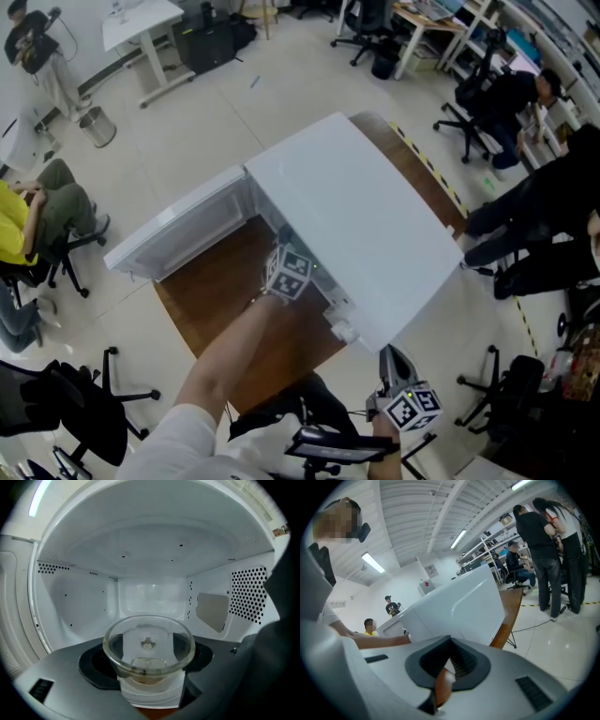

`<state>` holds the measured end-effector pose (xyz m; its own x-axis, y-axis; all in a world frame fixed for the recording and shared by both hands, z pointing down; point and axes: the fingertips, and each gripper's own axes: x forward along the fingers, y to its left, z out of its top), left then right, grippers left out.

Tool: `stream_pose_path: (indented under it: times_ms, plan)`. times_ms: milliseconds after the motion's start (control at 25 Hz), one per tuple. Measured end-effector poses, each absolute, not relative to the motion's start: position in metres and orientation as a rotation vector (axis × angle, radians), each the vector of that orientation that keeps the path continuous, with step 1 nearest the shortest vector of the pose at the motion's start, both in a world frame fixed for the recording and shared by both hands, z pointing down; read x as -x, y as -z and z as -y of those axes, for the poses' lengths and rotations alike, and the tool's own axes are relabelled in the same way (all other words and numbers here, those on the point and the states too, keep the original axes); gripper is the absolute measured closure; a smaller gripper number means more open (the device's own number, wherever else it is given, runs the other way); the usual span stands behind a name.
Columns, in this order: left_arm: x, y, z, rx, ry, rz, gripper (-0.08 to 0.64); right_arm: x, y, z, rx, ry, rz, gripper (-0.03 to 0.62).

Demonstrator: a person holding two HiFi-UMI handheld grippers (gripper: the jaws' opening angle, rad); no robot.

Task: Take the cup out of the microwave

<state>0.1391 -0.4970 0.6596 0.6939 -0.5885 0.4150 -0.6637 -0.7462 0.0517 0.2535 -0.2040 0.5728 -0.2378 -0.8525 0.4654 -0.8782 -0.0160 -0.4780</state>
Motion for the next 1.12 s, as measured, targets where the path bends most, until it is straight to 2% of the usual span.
stream_pose_path:
  times_ms: [720,1120]
  plan:
    - [-0.090,-0.620,0.392,-2.668,-0.470,1.034,0.204,-0.195,-0.555,0.195,-1.822,-0.992,2.232,0.592]
    - [-0.034,-0.582,0.310,-2.608,-0.416,1.089,0.204,-0.147,-0.540,0.180,-1.786,-0.886,2.281,0.592]
